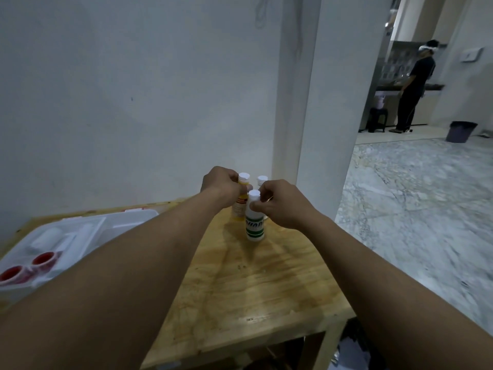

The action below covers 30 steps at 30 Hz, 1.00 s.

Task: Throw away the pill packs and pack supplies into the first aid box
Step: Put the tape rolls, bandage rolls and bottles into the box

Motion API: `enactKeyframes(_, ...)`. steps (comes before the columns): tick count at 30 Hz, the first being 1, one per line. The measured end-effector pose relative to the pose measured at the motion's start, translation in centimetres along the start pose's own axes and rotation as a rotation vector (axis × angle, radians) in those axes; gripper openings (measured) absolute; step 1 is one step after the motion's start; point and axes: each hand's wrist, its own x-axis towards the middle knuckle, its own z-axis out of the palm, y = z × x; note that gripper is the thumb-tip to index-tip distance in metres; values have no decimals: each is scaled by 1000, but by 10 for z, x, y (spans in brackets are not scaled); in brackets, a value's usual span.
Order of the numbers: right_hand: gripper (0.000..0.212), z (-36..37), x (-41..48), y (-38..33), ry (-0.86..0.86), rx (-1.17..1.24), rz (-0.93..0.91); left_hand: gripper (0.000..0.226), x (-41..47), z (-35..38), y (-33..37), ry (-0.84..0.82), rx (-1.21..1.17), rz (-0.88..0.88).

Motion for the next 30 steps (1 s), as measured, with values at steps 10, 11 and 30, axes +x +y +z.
enactKeyframes(10, 19, -37, -5, -66, 60, -25, -81, 32, -27, -88, 36, 71, -62, 104)
enactKeyframes(11, 19, -39, -5, -76, 63, -30, -94, 33, -31, -101, 37, 80, -62, 107)
enactKeyframes(30, 22, 6, 8, -217, -43, 64, -180, 38, -79, -238, -28, 224, 53, 46)
